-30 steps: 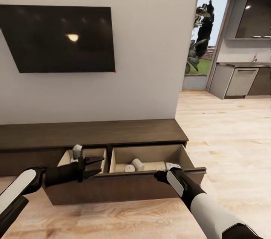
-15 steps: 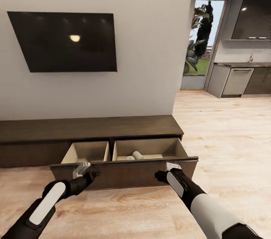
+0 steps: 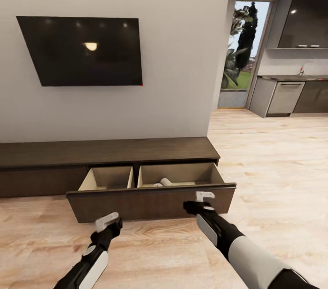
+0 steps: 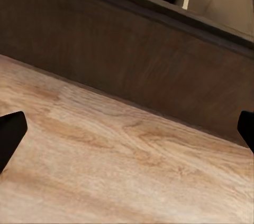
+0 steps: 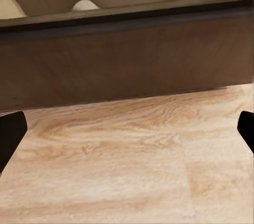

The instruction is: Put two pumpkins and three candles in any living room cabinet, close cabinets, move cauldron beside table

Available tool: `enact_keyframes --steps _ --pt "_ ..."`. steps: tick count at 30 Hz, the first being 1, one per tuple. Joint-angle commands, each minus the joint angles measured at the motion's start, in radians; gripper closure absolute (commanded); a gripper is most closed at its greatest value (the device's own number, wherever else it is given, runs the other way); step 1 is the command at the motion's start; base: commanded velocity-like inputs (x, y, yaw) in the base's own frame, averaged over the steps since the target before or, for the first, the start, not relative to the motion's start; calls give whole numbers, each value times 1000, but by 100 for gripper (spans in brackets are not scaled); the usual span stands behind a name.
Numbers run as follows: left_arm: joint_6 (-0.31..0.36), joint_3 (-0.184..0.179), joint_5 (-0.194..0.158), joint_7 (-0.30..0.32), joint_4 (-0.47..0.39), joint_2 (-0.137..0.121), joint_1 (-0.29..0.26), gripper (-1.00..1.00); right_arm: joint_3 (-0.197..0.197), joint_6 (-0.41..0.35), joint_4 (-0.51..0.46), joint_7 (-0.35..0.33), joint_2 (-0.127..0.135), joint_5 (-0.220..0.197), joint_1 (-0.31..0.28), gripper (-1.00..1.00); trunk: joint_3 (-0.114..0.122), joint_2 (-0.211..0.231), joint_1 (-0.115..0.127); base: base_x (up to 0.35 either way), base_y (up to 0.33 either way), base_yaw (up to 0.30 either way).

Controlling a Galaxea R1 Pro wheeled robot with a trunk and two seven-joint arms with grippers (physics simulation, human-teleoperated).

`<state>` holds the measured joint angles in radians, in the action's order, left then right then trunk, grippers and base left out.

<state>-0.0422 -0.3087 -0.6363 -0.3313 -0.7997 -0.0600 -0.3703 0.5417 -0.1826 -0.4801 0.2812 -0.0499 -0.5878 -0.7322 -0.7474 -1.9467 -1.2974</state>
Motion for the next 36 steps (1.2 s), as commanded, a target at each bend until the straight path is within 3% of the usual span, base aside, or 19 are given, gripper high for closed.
enact_keyframes --steps 1,4,10,12,16,20,24,28,30,33,36 --pt "-36 -15 -1 -8 12 1 -1 -100 20 15 -2 9 1 -7 -1 -100 -1 0 0 -4 0 0" --pt "-87 -26 12 -6 27 5 -1 -100 49 72 0 9 1 -8 -1 -100 -1 0 0 -1 0 0" --pt "-101 -29 33 -6 15 5 -2 -100 62 98 0 7 2 -2 -1 -100 -10 -21 -11 0 0 0" --pt "-102 -29 39 -5 11 4 -2 -100 83 112 2 7 2 15 -1 -100 -17 -35 -19 0 0 0" --pt "-101 -29 43 -6 7 3 -2 -100 127 208 85 7 1 44 -1 -100 -29 -63 -34 0 0 0" --pt "-101 -30 44 -6 7 1 -2 -100 135 281 156 7 1 63 -1 -100 -42 -91 -50 0 0 0" --pt "-100 -30 44 -6 8 -2 -2 -100 140 345 170 13 1 130 -1 -100 -54 -119 -65 0 0 0" --pt "-100 -32 45 -6 8 1 -2 -100 141 381 179 18 0 145 -1 -100 -67 -147 -80 0 0 0" --pt "-101 -43 64 -7 9 3 -2 -100 141 385 180 19 0 145 -1 -100 -73 -161 -88 0 0 0" --pt "-102 -58 127 -15 14 4 -2 -100 141 387 181 13 1 142 -1 -100 -82 -182 -100 0 0 0" --pt "-103 -58 152 -19 15 5 -2 -100 141 390 181 10 1 139 -1 -100 -92 -203 -111 0 0 0"
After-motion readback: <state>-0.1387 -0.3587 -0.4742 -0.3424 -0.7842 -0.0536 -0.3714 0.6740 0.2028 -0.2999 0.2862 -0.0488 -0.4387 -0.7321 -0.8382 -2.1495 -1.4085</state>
